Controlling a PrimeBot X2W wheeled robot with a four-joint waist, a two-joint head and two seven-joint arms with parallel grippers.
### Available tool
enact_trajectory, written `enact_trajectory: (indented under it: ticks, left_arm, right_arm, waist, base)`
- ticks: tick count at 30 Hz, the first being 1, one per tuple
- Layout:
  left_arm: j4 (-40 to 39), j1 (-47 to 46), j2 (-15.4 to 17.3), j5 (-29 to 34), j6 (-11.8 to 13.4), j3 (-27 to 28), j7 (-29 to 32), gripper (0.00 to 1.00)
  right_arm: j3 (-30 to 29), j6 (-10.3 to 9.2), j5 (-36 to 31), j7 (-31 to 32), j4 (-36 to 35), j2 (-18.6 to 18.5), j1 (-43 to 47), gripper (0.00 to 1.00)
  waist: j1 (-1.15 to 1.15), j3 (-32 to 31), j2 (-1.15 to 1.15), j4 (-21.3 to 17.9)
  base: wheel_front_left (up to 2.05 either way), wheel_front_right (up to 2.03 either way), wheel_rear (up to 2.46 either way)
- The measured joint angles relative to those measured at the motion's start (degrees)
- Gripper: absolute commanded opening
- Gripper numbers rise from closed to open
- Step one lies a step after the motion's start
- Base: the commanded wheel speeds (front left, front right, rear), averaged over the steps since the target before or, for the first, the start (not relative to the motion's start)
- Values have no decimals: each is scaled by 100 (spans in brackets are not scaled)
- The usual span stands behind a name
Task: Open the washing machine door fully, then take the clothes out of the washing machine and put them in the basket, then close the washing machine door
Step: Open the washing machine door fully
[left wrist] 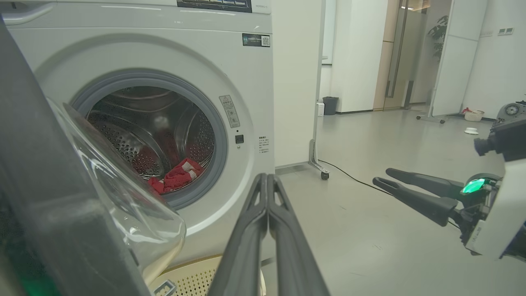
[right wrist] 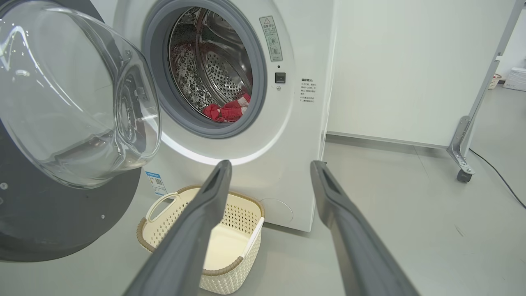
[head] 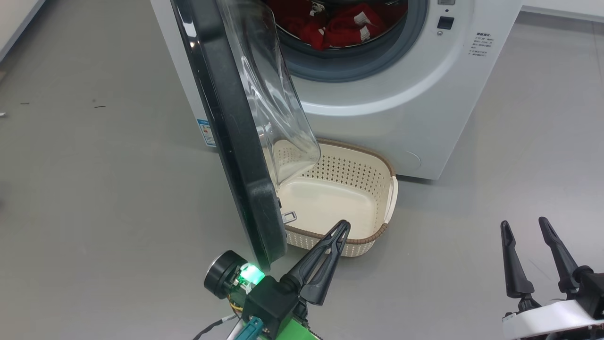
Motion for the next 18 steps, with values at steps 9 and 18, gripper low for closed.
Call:
enact_trajectory:
  ticks: [9, 18]
  left_arm:
    - [638, 27, 3, -130, 53, 149, 205, 0]
    - [1009, 21, 2, -189, 108, 508, 232, 0]
  right_arm:
    - [-1, 41, -3, 0, 23, 27, 2, 100]
    - [-12, 42, -24, 0, 38, 43, 3, 100]
  waist:
    - [0, -4, 0, -60]
    - [0, 20, 0, -102]
  base:
    - [0, 0, 0]
    - [0, 0, 0]
